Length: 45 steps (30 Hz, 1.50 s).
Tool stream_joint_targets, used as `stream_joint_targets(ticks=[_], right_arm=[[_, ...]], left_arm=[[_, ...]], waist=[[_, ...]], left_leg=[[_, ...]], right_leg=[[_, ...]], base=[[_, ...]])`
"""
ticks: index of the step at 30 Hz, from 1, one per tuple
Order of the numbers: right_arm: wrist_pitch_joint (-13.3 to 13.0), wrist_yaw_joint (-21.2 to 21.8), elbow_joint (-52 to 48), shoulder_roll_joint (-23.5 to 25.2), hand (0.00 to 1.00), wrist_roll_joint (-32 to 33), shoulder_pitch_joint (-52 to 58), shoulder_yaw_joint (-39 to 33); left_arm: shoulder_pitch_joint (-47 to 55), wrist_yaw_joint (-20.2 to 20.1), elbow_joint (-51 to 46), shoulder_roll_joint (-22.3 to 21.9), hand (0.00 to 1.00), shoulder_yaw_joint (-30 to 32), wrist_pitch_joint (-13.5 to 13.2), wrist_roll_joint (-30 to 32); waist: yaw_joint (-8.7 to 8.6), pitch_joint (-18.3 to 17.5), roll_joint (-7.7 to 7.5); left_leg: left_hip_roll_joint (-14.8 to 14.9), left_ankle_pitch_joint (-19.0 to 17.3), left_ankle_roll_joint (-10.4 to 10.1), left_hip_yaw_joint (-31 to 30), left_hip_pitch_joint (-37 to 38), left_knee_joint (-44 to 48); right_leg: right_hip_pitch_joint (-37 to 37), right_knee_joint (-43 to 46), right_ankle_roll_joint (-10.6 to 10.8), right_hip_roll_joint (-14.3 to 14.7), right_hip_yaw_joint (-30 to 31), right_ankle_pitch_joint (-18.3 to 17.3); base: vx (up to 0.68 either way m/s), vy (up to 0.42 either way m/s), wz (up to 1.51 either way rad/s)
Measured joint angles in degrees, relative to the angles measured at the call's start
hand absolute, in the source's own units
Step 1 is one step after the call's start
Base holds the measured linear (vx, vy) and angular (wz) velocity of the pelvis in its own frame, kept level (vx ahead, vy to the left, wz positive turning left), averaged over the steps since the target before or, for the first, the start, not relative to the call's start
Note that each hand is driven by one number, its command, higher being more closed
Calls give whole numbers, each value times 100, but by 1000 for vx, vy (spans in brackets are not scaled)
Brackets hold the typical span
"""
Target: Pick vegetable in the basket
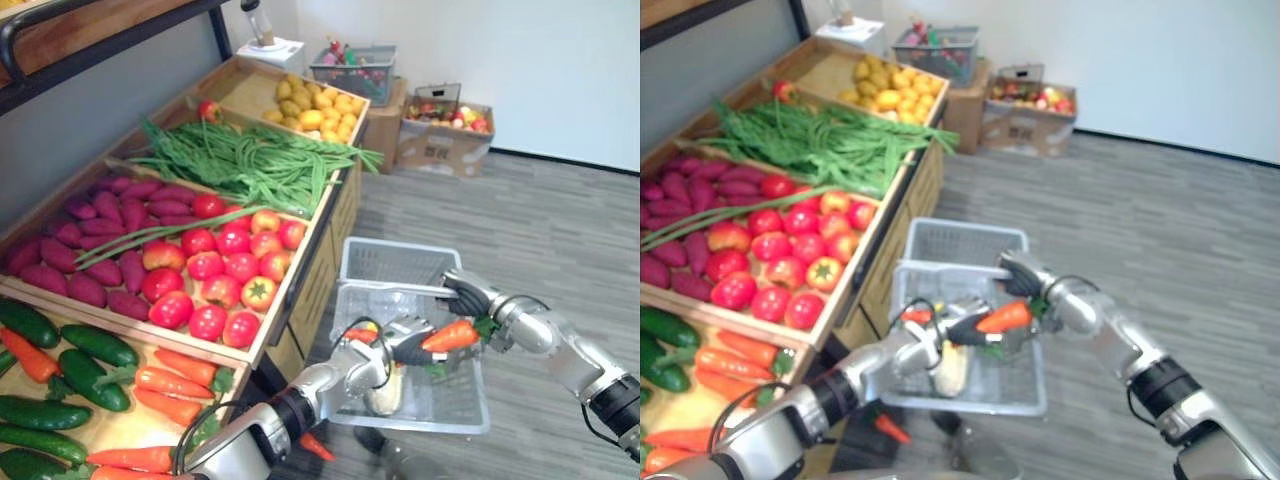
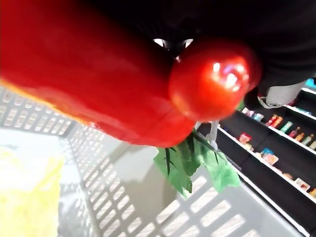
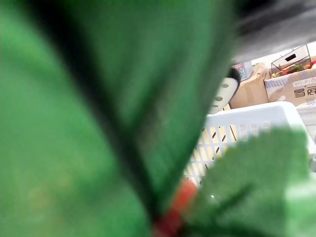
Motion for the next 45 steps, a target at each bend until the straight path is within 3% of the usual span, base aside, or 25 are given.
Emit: stream_joint_targets(ticks=[2, 3, 13, 28, 31, 34, 38, 40, 45], right_arm=[[0, 8, -5, 29, 100, 21, -68, 2], [0, 12, -20, 35, 100, 22, -94, 4], [-18, 111, -173, 63, 100, 32, -174, 20], [-18, 136, -172, 104, 100, 36, -113, 17], [18, 134, -144, 249, 100, 25, 433, -285], [26, 132, -56, 388, 100, 14, 829, -731], [83, 27, 549, 1058, 100, -103, 1607, -1839], [247, -153, 1135, 1541, 100, -264, 2085, -2382], [640, -531, 2366, 2494, 100, -310, 2671, -3834]], left_arm=[[-59, 12, 215, -39, 100, 26, 98, 120], [-71, 19, 344, -60, 0, 36, 126, 208], [-72, 29, 906, -145, 0, 288, 417, 479], [-72, 18, 810, -138, 0, 306, 412, 474], [-73, -30, -289, -53, 0, 299, 372, 336], [-40, -143, -1064, 277, 0, 209, 251, -1], [269, -278, -2500, 761, 0, 14, -78, -573], [426, -282, -3295, 951, 0, 10, -296, -892], [1031, -413, -4207, 1453, 0, 157, -346, -1220]], waist=[[-23, 0, 0], [-35, 0, 0], [-109, -1, -3], [-87, -1, -7], [67, 3, -22], [104, 5, -40], [306, -47, -154], [460, -113, -243], [675, -186, -288]], left_leg=[[-3, 1, -2, 13, 2, -5], [-3, 2, -2, 18, 3, -7], [-96, 32, -34, 162, 75, -116], [-83, 32, -34, 144, 92, -112], [-5, 52, -9, -131, 72, -118], [40, 88, 27, -484, -12, -124], [47, 208, 100, -1114, -225, -209], [57, 279, 177, -1661, -477, -209], [-78, 424, 399, -2939, -953, -212]], right_leg=[[-5, -1, 0, 10, 14, 0], [-7, -2, 0, 16, 19, 0], [-11, -3, 2, 53, 147, 0], [23, 3, 2, 46, 119, 1], [119, -4, -3, -50, -157, -3], [195, -3, -37, -193, -485, -38], [289, -25, -112, -463, -1061, -96], [350, -63, -142, -703, -1553, -118], [616, -156, -160, -1243, -2651, -221]], base=[[-9, -62, -4], [-8, -53, -3], [-17, -70, -7], [-22, -83, 2], [-26, -90, 42], [-39, -83, 65], [-41, -59, 83], [-39, -61, 116], [-53, -48, 136]])
